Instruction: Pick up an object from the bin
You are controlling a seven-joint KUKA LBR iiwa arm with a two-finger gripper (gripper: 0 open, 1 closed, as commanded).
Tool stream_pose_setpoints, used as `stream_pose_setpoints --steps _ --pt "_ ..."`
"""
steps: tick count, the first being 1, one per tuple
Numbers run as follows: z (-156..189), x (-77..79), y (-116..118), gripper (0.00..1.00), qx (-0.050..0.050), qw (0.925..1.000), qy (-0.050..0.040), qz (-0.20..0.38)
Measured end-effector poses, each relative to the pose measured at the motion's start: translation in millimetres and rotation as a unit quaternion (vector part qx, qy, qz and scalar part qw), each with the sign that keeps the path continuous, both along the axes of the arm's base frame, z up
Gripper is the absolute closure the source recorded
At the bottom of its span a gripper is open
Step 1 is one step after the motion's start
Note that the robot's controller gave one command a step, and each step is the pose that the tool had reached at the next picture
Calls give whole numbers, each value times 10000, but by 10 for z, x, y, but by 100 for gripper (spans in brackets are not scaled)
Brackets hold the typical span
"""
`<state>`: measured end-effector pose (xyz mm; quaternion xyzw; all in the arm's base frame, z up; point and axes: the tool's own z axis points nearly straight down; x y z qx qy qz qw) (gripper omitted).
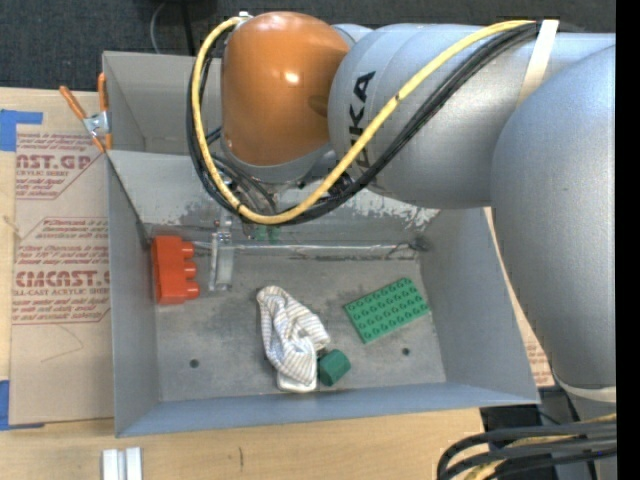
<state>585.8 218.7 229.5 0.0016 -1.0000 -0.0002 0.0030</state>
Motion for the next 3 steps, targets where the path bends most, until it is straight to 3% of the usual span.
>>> stream_pose_setpoints --steps 1,2,3 --pt "52 17 -12 0 7 10000 -39 -9" --pt "-469 -146 -565 0 12 9996 -41 274" --pt "-894 -75 -690 0 -8 9997 -44 237"
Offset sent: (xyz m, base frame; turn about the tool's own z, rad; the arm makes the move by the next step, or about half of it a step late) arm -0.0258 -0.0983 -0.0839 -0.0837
